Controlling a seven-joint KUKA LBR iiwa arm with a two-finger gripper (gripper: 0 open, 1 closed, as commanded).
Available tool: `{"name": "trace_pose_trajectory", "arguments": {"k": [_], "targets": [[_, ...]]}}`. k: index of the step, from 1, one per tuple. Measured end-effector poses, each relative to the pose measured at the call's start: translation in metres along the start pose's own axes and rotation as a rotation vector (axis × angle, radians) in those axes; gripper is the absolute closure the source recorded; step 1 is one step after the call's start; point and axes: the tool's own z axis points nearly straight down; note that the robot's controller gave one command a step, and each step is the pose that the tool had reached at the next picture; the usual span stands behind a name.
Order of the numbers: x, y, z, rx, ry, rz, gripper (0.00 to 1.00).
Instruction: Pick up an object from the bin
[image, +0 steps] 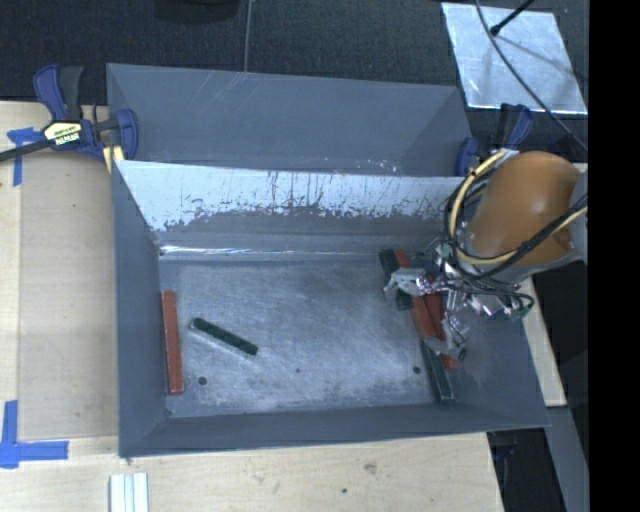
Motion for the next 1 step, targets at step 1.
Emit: {"name": "trace_pose_trajectory", "arguments": {"k": [1], "targets": [[0.002,-0.0043,0.0012,-0.011,-0.004,-0.024,0.0]]}}
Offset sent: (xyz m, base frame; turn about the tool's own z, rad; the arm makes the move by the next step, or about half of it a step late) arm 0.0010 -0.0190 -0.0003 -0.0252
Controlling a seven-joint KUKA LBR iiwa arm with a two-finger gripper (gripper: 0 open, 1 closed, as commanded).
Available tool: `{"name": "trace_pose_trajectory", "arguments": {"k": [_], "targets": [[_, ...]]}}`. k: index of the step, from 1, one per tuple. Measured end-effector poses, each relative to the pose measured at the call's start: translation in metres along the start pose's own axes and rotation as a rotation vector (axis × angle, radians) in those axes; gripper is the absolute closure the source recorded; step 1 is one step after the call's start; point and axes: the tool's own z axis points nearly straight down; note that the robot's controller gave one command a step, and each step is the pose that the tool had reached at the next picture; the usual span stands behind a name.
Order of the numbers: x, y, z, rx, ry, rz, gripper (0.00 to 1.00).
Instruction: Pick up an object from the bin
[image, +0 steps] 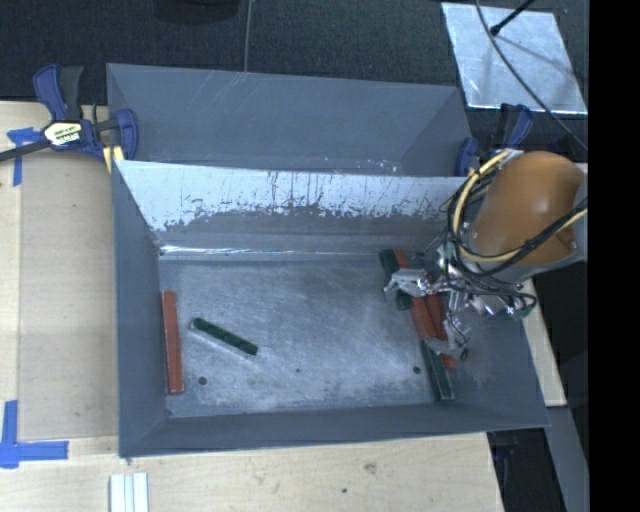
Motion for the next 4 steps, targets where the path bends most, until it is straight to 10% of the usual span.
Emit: {"name": "trace_pose_trajectory", "arguments": {"k": [1,2,3,4], "targets": [[0.003,0.0,-0.001,-0.007,0.018,-0.006,1.0],[0.065,0.024,-0.015,0.028,-0.001,-0.002,1.0],[0.044,0.092,-0.074,0.03,-0.001,-0.228,1.0],[0.046,0.091,-0.073,0.029,0.002,-0.223,0.0]]}}
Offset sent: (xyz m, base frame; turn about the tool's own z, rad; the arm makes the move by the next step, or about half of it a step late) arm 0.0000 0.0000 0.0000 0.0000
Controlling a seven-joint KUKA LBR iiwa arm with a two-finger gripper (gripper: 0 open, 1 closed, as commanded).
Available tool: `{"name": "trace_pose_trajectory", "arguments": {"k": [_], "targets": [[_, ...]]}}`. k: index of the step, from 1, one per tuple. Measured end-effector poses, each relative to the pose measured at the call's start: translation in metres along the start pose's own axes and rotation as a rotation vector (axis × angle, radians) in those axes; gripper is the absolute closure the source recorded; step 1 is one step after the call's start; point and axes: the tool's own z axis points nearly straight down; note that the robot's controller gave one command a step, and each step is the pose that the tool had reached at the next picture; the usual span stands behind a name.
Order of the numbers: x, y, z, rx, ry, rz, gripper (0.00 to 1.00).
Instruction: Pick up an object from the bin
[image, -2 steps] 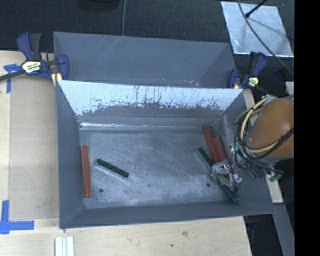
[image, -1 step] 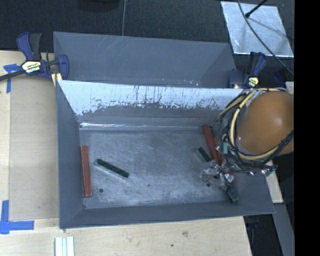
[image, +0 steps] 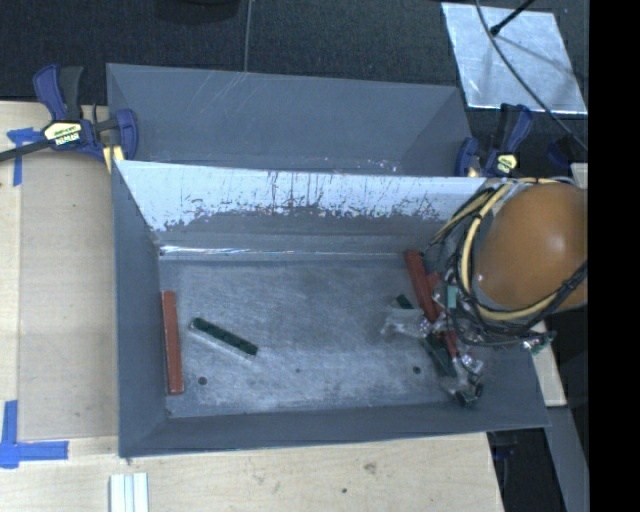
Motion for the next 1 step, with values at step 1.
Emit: {"name": "trace_pose_trajectory", "arguments": {"k": [1], "targets": [[0.0016,-0.0609,0.057,0.001,-0.003,-0.21,0.0]]}}
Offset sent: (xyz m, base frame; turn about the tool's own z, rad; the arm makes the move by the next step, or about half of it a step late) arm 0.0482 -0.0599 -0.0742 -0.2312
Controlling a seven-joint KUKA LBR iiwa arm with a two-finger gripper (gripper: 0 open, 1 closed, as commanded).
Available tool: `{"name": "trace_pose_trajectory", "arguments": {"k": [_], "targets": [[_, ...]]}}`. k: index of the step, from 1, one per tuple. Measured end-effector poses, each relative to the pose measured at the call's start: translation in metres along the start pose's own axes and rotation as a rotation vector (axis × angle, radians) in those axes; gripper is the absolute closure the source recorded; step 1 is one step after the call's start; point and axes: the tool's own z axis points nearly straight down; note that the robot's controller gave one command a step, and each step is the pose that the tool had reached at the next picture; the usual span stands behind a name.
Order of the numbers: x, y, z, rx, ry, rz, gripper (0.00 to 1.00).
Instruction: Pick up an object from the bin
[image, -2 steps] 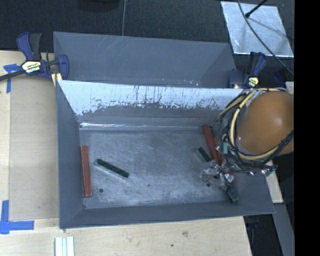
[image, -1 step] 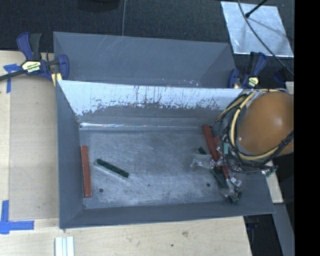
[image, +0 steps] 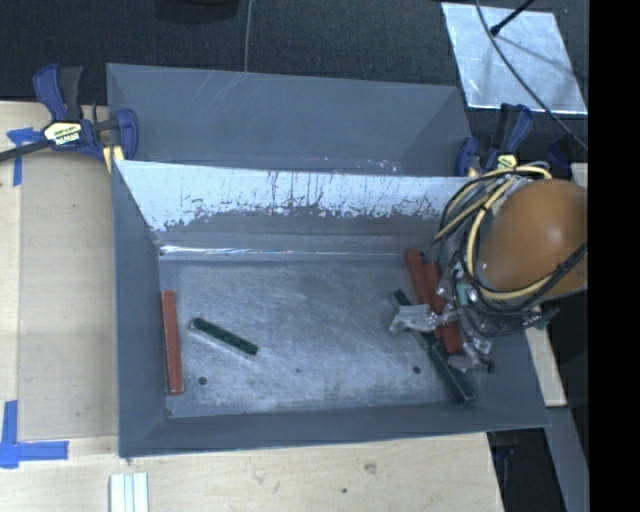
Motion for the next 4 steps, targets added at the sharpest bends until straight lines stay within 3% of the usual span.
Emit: {"name": "trace_pose_trajectory", "arguments": {"k": [1,2,3,4], "targets": [[-0.041,-0.046,0.02,-0.07,0.009,-0.189,0.0],[-0.03,-0.048,0.023,-0.074,0.029,-0.191,1.0],[-0.054,0.008,0.015,-0.002,0.008,-0.241,1.0],[-0.041,0.037,-0.114,0.003,0.002,-0.286,1.0]]}}
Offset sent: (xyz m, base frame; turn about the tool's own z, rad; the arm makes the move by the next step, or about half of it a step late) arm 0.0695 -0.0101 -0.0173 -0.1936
